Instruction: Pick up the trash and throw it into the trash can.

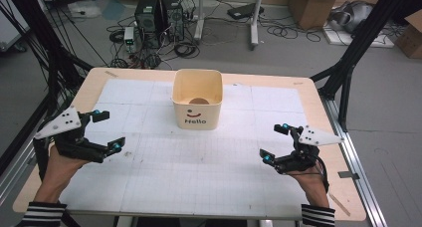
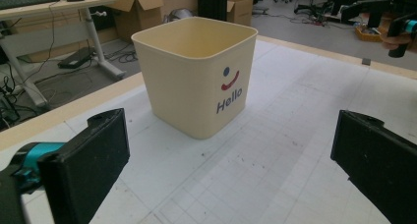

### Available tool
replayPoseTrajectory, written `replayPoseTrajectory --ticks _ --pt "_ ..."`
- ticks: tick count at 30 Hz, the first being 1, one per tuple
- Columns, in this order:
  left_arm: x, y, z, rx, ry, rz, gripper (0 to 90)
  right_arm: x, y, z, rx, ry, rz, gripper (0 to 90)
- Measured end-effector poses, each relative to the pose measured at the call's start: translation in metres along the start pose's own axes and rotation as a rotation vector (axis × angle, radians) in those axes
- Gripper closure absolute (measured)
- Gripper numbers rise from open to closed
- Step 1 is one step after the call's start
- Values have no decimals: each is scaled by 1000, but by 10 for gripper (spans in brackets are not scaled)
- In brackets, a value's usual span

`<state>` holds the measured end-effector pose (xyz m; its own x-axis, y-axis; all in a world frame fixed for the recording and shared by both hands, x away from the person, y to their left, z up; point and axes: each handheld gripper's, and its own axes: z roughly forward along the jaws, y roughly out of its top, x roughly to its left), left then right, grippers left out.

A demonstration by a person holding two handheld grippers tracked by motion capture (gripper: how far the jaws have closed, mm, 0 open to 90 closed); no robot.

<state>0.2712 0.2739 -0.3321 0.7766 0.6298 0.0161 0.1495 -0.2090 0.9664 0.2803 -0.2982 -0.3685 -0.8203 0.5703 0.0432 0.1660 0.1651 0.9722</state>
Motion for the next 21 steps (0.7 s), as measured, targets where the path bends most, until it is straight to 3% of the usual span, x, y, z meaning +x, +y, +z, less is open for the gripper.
replayPoseTrajectory --ticks 4,9,11,14,21 --pt "-2 -14 -6 -39 4 0 17 0 0 -1 -6 -2 1 4" --pt "-2 -35 -13 -60 9 -31 17 -1 0 -1 -14 -5 -1 4" --pt "-1 -37 -12 -25 8 -26 17 -1 0 -1 -12 -7 0 4" --pt "-1 -37 -14 -48 11 -29 17 -1 0 -1 -11 -6 -2 4" --pt "1 -39 -15 -45 17 -35 17 -1 0 -1 -11 -7 7 4"
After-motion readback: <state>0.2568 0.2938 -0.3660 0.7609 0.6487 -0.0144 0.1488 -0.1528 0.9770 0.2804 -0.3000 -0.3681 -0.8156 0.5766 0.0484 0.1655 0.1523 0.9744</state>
